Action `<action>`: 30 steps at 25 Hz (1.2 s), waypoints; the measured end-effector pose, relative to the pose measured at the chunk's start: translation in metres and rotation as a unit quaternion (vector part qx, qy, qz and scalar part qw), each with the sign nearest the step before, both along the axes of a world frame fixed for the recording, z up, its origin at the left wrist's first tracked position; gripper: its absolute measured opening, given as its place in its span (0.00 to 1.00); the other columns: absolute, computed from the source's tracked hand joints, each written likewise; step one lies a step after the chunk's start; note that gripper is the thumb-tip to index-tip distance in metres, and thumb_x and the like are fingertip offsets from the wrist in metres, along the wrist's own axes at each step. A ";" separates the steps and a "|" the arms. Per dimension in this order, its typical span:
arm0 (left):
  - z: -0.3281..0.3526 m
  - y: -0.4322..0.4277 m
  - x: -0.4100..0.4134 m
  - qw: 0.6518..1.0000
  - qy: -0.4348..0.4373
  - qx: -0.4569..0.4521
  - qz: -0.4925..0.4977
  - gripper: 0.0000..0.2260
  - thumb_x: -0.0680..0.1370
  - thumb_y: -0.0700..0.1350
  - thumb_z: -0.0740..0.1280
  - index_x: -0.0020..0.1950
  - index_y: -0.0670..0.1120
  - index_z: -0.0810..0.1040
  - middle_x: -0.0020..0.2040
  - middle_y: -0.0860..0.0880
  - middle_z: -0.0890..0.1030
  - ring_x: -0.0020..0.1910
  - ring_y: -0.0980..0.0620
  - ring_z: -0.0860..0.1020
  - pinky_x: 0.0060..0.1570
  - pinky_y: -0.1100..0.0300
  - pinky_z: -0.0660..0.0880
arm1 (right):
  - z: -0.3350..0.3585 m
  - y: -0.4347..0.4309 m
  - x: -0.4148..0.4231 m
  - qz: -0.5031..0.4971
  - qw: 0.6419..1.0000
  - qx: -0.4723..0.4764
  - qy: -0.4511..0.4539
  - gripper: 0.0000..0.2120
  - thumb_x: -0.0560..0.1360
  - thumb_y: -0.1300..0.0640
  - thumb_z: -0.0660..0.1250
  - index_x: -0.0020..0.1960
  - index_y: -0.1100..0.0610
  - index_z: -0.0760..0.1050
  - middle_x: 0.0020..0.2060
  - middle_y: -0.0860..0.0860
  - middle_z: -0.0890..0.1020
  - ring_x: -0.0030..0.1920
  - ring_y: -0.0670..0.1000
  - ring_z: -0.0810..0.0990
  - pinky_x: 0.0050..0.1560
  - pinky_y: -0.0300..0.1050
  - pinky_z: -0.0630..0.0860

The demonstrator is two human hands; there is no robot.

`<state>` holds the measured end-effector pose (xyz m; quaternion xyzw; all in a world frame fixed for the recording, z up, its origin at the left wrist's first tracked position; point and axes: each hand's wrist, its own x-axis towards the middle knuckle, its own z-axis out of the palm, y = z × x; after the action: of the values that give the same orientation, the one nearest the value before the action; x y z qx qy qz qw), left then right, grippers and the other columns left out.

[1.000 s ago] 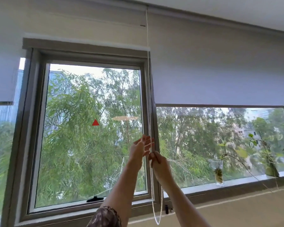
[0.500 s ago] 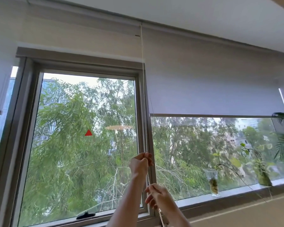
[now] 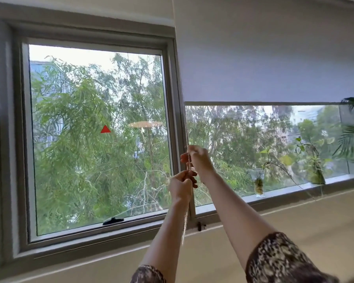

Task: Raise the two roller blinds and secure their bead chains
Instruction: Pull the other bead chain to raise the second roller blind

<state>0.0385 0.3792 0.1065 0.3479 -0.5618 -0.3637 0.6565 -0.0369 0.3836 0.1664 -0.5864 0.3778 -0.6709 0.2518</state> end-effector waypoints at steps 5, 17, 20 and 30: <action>-0.031 -0.027 0.002 1.000 -0.007 0.000 -0.024 0.16 0.74 0.26 0.59 0.40 0.43 0.82 0.33 0.46 0.82 0.29 0.52 0.77 0.30 0.64 0.78 | -0.029 -0.032 -0.004 -0.014 1.000 -0.002 0.018 0.10 0.81 0.60 0.55 0.48 0.60 0.74 0.33 0.54 0.74 0.32 0.51 0.71 0.33 0.45 0.69; -0.069 -0.111 -0.027 0.999 0.001 -0.030 -0.033 0.11 0.77 0.28 0.59 0.44 0.37 0.80 0.33 0.45 0.79 0.26 0.58 0.76 0.29 0.68 0.76 | -0.061 -0.106 -0.031 -0.001 0.999 -0.022 0.026 0.11 0.81 0.61 0.55 0.44 0.59 0.73 0.33 0.55 0.74 0.34 0.54 0.72 0.38 0.50 0.71; -0.084 -0.129 -0.039 1.000 0.000 -0.022 -0.017 0.11 0.78 0.29 0.59 0.45 0.36 0.80 0.33 0.46 0.78 0.29 0.55 0.74 0.30 0.68 0.75 | -0.067 -0.128 -0.041 0.010 0.999 -0.026 0.029 0.12 0.81 0.62 0.55 0.42 0.57 0.73 0.33 0.55 0.74 0.36 0.55 0.71 0.40 0.52 0.71; -0.171 -0.202 -0.040 0.997 -0.024 0.055 0.038 0.04 0.74 0.33 0.70 0.48 0.35 0.82 0.40 0.41 0.83 0.37 0.50 0.80 0.47 0.59 0.78 | -0.141 -0.209 -0.063 0.034 0.997 0.019 0.062 0.08 0.78 0.61 0.63 0.51 0.65 0.77 0.36 0.56 0.81 0.38 0.57 0.82 0.47 0.58 0.80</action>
<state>-0.0018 0.1773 -0.0642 0.4135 -0.5428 -0.3606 0.6359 -0.1000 0.1741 0.0253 -0.6340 0.3853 -0.6173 0.2616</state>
